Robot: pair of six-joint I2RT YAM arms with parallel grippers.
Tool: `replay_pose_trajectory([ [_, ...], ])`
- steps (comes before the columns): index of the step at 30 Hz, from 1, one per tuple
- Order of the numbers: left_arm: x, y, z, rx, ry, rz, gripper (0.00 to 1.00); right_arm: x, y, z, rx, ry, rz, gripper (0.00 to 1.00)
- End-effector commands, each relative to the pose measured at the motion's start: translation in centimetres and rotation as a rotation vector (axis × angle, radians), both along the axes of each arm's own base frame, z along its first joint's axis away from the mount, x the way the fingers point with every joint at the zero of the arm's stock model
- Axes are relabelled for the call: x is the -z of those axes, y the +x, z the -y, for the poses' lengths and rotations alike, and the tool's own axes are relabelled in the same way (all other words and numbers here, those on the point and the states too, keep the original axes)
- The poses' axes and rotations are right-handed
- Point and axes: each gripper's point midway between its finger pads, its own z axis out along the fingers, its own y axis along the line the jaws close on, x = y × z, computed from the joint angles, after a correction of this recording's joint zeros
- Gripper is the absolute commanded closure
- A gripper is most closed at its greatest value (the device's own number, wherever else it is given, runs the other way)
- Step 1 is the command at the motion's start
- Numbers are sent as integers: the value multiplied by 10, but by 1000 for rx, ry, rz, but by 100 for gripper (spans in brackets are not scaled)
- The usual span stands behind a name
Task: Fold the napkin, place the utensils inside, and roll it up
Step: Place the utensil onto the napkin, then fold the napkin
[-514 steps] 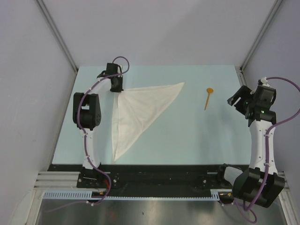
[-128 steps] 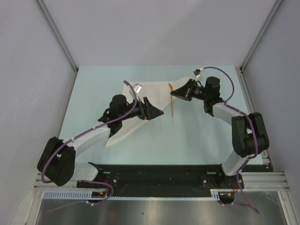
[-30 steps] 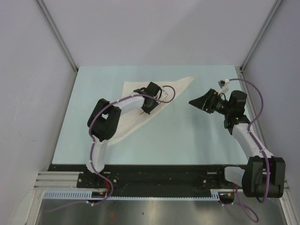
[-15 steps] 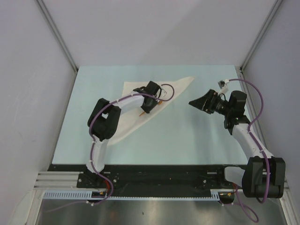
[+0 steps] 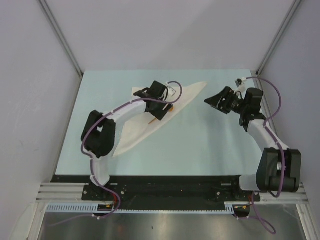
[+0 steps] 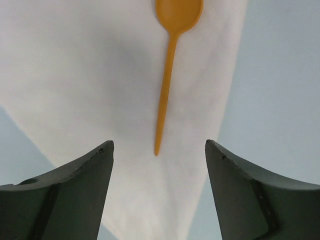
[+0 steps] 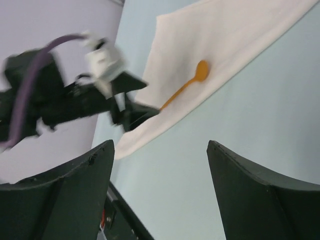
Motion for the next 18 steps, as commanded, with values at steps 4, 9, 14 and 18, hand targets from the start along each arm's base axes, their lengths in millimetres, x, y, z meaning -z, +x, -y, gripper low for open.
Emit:
replay_pose_trajectory([
  [4, -124, -29, -5, -127, -295, 61, 20, 31, 105, 29, 139, -83, -16, 30],
  [9, -187, -52, -26, -157, -483, 119, 12, 76, 164, 37, 156, -116, -72, 36],
  [14, -197, -54, -55, -182, -628, 106, 11, 112, 212, 40, 157, -131, -118, 36],
  [18, -203, -43, -92, -284, -735, 198, 9, 133, 236, 46, 207, -127, -146, 36],
])
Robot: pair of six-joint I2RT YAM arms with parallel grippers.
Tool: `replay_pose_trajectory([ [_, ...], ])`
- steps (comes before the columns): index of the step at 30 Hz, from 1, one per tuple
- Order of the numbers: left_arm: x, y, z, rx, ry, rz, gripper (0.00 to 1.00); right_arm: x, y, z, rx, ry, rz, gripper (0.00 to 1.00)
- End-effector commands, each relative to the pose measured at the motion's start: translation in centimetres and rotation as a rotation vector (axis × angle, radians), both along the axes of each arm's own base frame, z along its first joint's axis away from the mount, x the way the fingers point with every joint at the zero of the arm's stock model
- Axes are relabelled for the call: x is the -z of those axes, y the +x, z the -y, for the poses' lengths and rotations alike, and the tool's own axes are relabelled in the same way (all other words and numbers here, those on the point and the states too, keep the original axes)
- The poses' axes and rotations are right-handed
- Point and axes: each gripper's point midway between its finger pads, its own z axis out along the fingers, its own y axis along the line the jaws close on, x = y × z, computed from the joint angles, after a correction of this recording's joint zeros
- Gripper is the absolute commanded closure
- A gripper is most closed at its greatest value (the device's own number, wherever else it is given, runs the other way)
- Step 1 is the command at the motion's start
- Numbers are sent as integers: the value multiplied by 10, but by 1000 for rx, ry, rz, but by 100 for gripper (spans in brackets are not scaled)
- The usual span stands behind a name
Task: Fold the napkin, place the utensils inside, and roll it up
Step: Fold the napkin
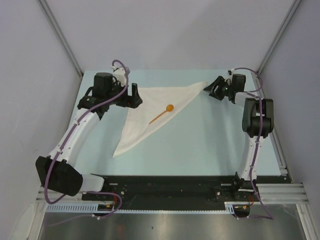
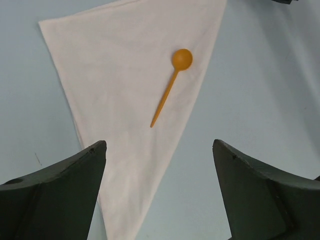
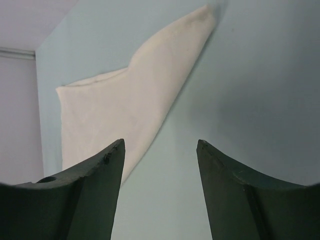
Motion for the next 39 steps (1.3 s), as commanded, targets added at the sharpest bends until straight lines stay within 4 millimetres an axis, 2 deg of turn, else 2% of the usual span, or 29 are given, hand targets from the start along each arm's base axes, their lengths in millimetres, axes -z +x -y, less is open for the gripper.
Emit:
replay_pose_trajectory([
  [1, -2, 2, -13, -28, -161, 47, 8, -4, 35, 7, 45, -20, 49, 36],
  [2, -2, 2, -16, -32, -165, 60, 7, -5, 43, 9, 56, -15, 56, 36],
  [3, -3, 2, -20, -38, -165, 76, 7, 9, 47, 10, 66, -6, 31, 36],
  [4, -5, 1, -22, -40, -166, 98, 7, 14, 50, 9, 71, -1, 23, 36],
  [5, -6, 0, -24, -41, -165, 105, 7, 11, 58, 10, 79, 0, 33, 36],
  [6, -7, -1, -25, -38, -167, 108, 7, 26, 60, 10, 83, 1, 8, 37],
  [9, -4, -2, -27, -43, -184, 100, 6, 32, 73, 9, 99, -4, 4, 38],
  [10, -2, -3, -27, -40, -194, 95, 6, 42, 74, 7, 98, -4, -14, 38],
  [16, -4, -2, -31, -32, -258, 80, 6, 66, 84, 0, 106, -25, -54, 42],
  [19, -6, -2, -35, -41, -270, 86, 6, 73, 84, -1, 112, -35, -70, 47],
  [23, -9, -1, -39, -49, -280, 97, 6, 73, 84, 3, 136, -50, -83, 57],
  [33, -13, -3, -40, -38, -297, 99, 6, 80, 85, 7, 157, -68, -119, 69],
  [34, -13, -3, -40, -40, -297, 100, 6, 81, 84, 8, 158, -69, -119, 69],
  [39, -12, -2, -42, -43, -300, 97, 6, 70, 83, 1, 117, -54, -80, 46],
])
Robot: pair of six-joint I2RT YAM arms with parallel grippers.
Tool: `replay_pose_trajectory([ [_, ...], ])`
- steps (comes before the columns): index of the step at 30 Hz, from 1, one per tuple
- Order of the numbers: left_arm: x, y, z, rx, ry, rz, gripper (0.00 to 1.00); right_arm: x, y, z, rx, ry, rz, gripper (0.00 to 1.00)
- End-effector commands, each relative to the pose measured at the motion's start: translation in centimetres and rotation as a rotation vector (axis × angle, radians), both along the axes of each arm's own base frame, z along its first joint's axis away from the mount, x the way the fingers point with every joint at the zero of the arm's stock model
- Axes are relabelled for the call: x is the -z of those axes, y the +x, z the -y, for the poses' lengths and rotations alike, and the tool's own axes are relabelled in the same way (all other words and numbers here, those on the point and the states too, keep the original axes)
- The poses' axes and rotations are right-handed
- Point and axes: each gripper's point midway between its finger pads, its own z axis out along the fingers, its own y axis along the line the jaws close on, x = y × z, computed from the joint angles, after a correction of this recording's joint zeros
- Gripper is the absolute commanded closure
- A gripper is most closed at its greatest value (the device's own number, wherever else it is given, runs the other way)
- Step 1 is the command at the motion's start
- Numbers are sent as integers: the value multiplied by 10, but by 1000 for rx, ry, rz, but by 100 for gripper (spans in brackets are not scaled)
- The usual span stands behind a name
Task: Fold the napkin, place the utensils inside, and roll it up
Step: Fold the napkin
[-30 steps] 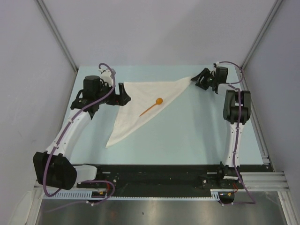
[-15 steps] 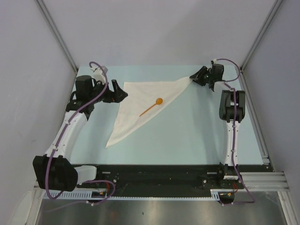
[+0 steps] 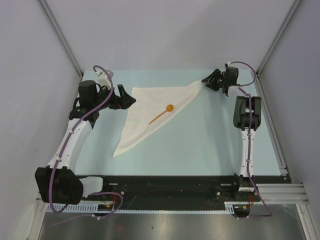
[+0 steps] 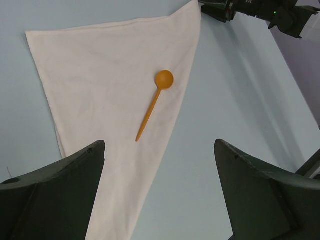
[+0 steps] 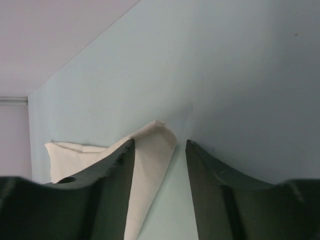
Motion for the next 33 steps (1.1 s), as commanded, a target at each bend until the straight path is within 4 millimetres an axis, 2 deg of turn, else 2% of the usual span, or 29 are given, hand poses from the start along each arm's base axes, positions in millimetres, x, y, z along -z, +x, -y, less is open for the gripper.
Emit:
replay_pose_trajectory([
  [1, -18, -2, 0, 10, -27, 61, 6, 33, -15, -1, -12, -27, -85, 43],
  [5, -18, -2, 0, 13, -36, 58, 6, 21, -12, -4, -17, -7, -50, 37],
  [9, -18, -2, -1, 11, -41, 55, 6, 9, -16, -10, -16, 37, -12, 37],
  [17, -20, -3, 0, 21, -50, 60, 6, 22, -18, -9, -3, -57, -65, 40],
  [21, -20, -3, 1, 23, -52, 58, 6, 31, -20, 6, 47, -138, -118, 45],
  [22, -20, -3, 1, 24, -54, 55, 6, 34, -25, -7, 28, -152, -140, 46],
  [33, -22, -5, 1, 28, -58, 62, 6, 47, -25, -5, 60, -181, -196, 60],
])
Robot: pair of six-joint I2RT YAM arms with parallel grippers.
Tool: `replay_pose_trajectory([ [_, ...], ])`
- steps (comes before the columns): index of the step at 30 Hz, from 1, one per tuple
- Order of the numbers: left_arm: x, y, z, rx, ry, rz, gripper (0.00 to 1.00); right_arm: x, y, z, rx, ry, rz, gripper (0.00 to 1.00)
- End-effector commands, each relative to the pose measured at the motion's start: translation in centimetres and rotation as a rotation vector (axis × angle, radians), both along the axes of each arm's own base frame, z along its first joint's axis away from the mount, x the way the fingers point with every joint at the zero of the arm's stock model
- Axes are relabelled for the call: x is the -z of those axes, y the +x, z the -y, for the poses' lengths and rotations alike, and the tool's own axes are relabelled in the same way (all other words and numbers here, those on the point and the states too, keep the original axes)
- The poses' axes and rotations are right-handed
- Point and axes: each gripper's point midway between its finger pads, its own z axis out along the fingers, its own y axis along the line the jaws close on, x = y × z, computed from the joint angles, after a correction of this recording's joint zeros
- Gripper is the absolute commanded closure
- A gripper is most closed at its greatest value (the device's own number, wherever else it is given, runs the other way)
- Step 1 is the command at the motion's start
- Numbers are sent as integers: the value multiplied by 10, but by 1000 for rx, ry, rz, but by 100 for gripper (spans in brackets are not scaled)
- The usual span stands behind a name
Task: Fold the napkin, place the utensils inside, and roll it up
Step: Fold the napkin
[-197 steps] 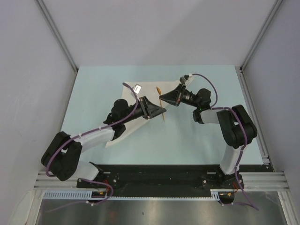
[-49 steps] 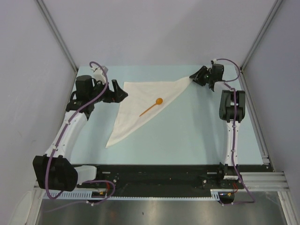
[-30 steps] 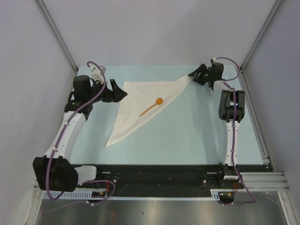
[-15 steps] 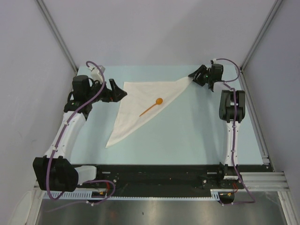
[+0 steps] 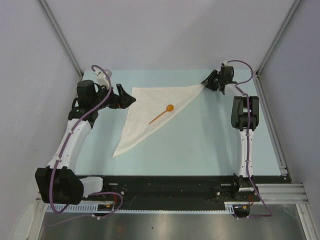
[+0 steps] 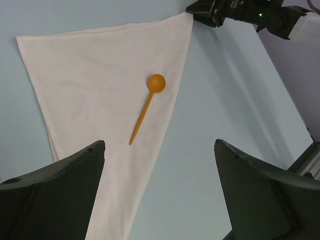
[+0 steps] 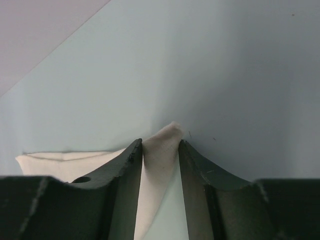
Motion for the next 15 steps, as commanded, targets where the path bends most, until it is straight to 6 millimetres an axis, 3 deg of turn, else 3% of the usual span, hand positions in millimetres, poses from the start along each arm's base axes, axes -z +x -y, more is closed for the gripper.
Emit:
replay_pose_trajectory([
  [1, -16, -4, 0, 9, -21, 50, 6, 46, -22, 5, 19, -54, -156, 60],
  [13, -15, -5, 2, 18, -31, 44, 6, 45, -18, 4, 26, 3, -138, 67],
  [15, -14, -4, 2, 22, -33, 43, 5, 44, -17, 2, 19, 16, -133, 72],
])
